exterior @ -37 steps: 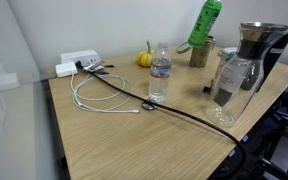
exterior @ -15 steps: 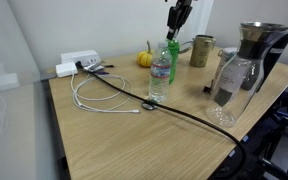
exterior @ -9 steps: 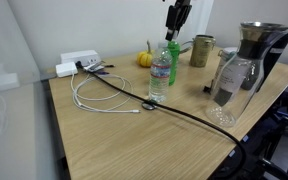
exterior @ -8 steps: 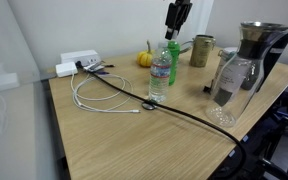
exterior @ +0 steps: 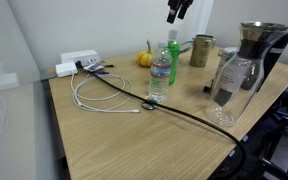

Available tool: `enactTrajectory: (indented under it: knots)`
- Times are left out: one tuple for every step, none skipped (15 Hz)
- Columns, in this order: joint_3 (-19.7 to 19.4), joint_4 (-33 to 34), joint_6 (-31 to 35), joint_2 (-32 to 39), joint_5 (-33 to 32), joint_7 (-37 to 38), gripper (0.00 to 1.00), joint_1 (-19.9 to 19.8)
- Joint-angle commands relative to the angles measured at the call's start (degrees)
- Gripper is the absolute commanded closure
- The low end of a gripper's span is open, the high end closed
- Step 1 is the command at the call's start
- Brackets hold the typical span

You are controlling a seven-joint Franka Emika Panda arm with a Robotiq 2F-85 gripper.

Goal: Move the green bottle next to the water bottle

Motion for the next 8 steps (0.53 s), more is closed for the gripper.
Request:
enactTrajectory:
  knots:
    - [-0.2,-2.0,-1.5,-4.1,3.4,-3.0,0.0,-0.7]
    - [-0.5,-2.4,-2.0,-5.2,5.7,-4.4,0.0,-0.5]
    - [0.1,-0.7,-1.1,-3.1,2.8,-1.4,0.0,-0.6]
    - [0.1,-0.8,-1.2,-3.8,3.2,-1.7,0.0,-0.6]
    - [0.1,-0.8,-1.2,-3.9,3.1,-1.6,0.0,-0.6]
    - [0.1,-0.8,-1.2,-3.7,3.1,-1.6,0.0,-0.6]
    - [0.2,-0.8,-1.1,-3.4,3.1,-1.6,0.0,-0.6]
    - [0.2,-0.8,-1.1,-3.3,3.1,-1.5,0.0,-0.6]
